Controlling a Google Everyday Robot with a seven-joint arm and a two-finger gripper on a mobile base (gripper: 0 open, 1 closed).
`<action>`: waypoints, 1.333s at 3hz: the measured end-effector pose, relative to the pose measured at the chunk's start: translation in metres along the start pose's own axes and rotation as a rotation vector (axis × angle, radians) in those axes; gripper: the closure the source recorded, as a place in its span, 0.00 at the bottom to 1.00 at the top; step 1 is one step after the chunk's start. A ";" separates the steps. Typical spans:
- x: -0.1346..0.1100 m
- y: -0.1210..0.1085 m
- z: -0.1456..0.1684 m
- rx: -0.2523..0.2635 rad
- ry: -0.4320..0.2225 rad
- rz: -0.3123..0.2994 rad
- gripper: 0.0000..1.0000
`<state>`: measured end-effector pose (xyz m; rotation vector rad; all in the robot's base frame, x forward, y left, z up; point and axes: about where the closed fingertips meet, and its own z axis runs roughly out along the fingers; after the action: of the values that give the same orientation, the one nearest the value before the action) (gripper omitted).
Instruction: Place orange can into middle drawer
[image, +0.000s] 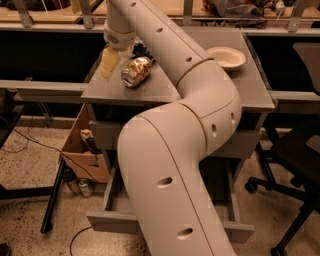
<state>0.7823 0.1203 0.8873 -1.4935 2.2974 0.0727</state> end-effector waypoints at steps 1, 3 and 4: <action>-0.001 0.009 -0.003 0.004 0.037 -0.020 0.00; -0.001 0.031 0.007 -0.008 0.161 -0.128 0.00; -0.001 0.034 0.015 -0.003 0.199 -0.152 0.00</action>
Offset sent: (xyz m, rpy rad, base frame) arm -0.0409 0.0072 0.0021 -0.2513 0.0781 0.1310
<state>0.7574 0.1398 0.8680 -1.7414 2.3249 -0.1209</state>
